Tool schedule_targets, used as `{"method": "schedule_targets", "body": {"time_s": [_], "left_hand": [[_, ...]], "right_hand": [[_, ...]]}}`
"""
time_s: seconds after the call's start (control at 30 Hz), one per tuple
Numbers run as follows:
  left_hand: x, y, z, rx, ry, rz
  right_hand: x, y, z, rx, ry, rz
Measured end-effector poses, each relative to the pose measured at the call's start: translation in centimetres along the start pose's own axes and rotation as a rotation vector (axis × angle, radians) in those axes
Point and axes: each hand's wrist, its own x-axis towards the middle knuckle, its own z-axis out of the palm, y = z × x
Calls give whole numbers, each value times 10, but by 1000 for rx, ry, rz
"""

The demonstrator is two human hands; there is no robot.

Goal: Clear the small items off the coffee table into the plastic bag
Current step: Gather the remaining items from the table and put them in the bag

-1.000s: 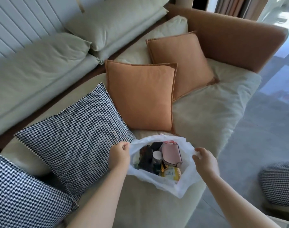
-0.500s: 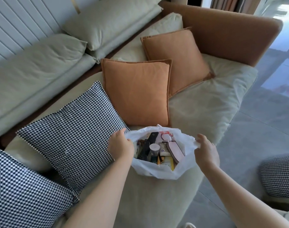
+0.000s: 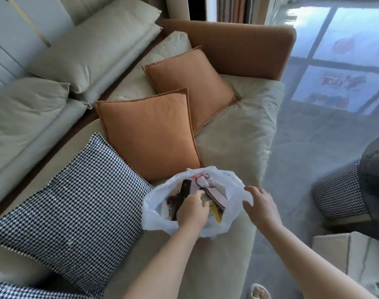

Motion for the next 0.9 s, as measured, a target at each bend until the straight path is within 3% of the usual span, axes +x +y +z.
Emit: {"method": "schedule_targets", "body": {"time_s": [0.47,0.9], "left_hand": [[-67,98,94,303,-432,478],[-242,153,229,613,-641,879]], "right_hand": [[-128,102,-24,79,213,367],[-323,244,-15,211,372,841]]}}
